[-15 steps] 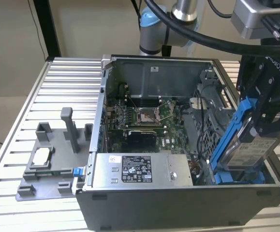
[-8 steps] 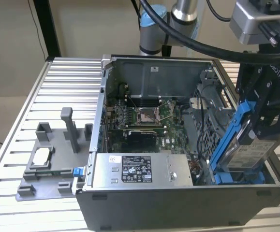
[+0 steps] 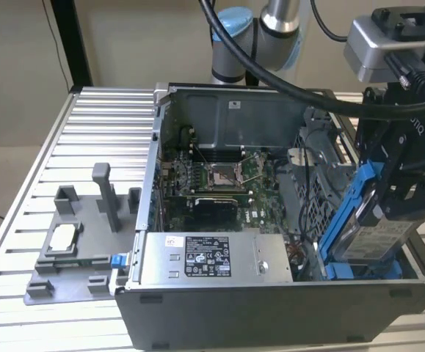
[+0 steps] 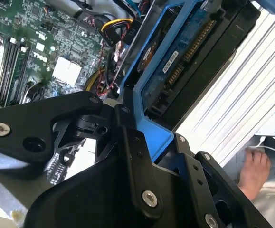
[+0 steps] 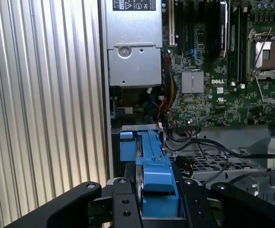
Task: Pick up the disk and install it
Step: 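Insert the disk into the insertion slot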
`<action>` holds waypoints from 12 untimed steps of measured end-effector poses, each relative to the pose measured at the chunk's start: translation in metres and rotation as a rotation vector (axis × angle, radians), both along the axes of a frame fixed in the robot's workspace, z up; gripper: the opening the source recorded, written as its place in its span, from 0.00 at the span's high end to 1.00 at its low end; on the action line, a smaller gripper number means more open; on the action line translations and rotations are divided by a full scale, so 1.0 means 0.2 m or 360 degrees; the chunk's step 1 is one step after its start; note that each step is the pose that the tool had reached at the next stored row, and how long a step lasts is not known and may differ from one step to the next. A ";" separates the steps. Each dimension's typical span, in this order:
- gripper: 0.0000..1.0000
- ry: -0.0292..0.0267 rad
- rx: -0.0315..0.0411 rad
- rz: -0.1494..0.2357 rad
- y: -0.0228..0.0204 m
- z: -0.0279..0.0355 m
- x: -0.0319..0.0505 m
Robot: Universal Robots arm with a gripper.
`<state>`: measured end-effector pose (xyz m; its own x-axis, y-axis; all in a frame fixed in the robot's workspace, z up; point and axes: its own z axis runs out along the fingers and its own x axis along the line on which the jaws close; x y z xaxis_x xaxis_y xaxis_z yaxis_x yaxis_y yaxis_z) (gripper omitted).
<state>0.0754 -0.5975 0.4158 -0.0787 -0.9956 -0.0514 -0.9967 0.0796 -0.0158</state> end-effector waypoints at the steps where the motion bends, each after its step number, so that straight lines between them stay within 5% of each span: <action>1: 1.00 0.00001 -0.0001 -0.0002 0.000 -0.005 0.000; 12: 1.00 -0.00001 -0.0001 -0.0010 0.000 -0.038 0.001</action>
<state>0.0755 -0.5975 0.4082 -0.0849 -0.9951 -0.0510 -0.9962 0.0858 -0.0160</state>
